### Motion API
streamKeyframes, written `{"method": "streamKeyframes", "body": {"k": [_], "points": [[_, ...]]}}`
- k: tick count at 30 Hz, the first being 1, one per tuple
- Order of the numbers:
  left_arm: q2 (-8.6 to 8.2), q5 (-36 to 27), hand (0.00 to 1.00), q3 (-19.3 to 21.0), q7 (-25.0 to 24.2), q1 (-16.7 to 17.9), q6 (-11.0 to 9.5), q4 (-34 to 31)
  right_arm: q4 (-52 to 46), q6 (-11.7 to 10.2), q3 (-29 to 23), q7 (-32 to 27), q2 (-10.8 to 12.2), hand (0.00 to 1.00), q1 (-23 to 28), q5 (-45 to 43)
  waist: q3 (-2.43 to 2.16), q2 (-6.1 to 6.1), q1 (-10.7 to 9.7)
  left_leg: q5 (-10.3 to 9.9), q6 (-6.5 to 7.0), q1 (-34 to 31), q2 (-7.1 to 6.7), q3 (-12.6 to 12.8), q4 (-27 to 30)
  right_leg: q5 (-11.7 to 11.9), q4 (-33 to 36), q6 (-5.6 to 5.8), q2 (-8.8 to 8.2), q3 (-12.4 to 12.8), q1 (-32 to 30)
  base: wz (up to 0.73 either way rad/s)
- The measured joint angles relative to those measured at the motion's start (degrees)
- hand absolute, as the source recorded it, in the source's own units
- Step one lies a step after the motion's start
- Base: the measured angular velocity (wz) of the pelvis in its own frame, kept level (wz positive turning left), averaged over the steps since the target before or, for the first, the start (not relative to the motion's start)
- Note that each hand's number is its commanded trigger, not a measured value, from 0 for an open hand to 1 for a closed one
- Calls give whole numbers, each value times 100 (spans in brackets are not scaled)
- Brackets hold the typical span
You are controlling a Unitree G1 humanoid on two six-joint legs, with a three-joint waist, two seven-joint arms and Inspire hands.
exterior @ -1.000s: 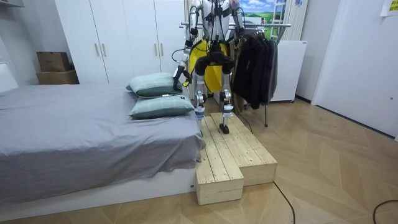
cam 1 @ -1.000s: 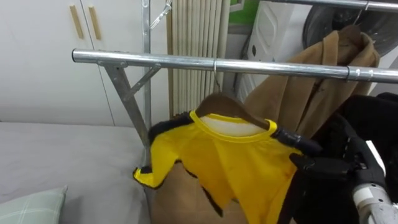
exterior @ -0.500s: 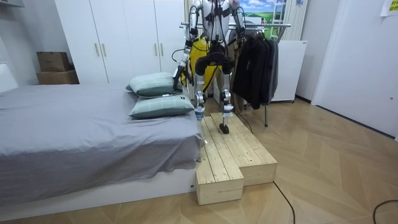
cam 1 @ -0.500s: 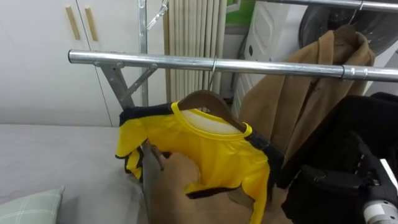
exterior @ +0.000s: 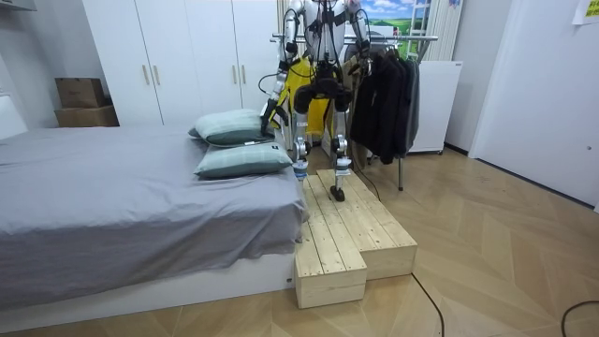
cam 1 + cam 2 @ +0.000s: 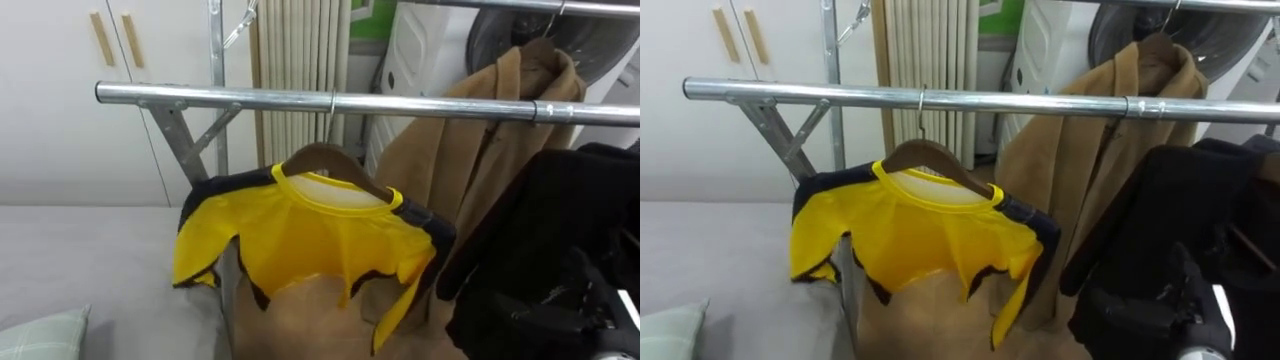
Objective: Hang clothes
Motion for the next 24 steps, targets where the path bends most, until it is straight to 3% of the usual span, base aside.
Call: {"method": "streamKeyframes", "body": {"k": [4,10,14,18,20,24], "points": [[0,-59,0,50,15,1,0,0,39,-9,-27,62,133,0,538,-430,5,16,-57,0,-2,50,1,-2,-49,-15,-6,1,-1,-17,41,0],[-1,-394,0,31,96,1,-28,5,925,-130,30,208,390,0,1157,-1286,2,60,-72,-4,-5,98,-3,81,-84,-28,16,5,5,73,28,-6],[-7,-634,0,-172,142,124,-155,8,1654,-188,38,331,545,0,1499,-1262,-8,128,-108,-6,-3,185,-5,129,-125,-31,12,10,9,104,75,-5],[-8,-637,0,-343,28,153,-220,9,2601,-379,39,600,572,0,1532,-919,-10,215,-168,-11,4,172,-10,145,-123,-31,4,11,12,137,66,-2],[-7,-736,0,-397,-55,153,-351,10,3164,-406,67,781,641,0,1511,-500,-17,270,-160,-11,3,169,-9,148,-123,-31,16,11,15,142,55,-2],[-8,-894,0,-653,-87,157,-412,35,3528,-423,281,1050,736,0,1513,-68,-37,339,-150,-10,3,153,-9,196,-129,-30,35,10,24,179,1,-7]]}}
